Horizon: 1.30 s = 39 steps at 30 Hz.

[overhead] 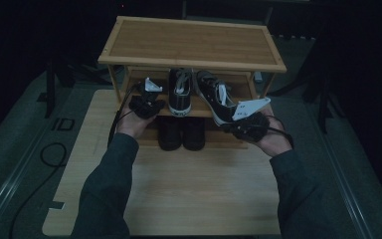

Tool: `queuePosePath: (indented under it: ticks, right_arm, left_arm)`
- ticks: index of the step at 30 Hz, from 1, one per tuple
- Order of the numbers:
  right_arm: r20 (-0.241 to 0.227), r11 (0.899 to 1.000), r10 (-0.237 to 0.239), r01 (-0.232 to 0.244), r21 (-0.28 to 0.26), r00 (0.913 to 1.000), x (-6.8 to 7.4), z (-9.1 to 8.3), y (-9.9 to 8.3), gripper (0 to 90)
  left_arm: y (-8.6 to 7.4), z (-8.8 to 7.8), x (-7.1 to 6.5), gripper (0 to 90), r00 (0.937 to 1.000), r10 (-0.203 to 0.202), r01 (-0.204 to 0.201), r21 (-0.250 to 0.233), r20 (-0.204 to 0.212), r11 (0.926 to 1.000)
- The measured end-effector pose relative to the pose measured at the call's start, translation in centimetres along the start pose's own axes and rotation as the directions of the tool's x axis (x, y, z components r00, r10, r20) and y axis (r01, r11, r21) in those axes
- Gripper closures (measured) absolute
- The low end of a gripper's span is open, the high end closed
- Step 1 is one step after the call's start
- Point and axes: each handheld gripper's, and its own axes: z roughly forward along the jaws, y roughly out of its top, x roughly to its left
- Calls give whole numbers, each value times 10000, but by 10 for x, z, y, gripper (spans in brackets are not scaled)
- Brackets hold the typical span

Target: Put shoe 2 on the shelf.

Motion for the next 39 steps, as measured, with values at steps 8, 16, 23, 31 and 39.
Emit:
queuePosePath:
  ticks: [8, 16, 23, 31, 39]
  right_arm:
    - [-120, 9999, 122, -123, -69, 9999, -4, -7, -9, 892]
    - [14, 9997, 247, -247, 37, 9997, -8, -16, -23, 892]
    - [284, 9989, 434, -439, 174, 9987, -11, -16, -31, 895]
    - [514, 9991, 372, -381, 164, 9980, -10, -12, -29, 900]
    - [567, 9991, 435, -435, -15, 9974, -10, 1, -19, 900]
  left_arm:
    - [0, 0, 0, 900, 10000, -25, 25, -4, 32, 10000]
    - [0, 0, 1, 900, 10000, -35, 35, -5, 38, 10000]
    - [0, 0, 1, 900, 10000, -40, 40, 3, 50, 10000]
    - [0, 0, 1, 900, 9999, -4, 4, 29, 101, 10000]
    - [0, 0, 3, 900, 9998, 7, -8, 25, 213, 10000]
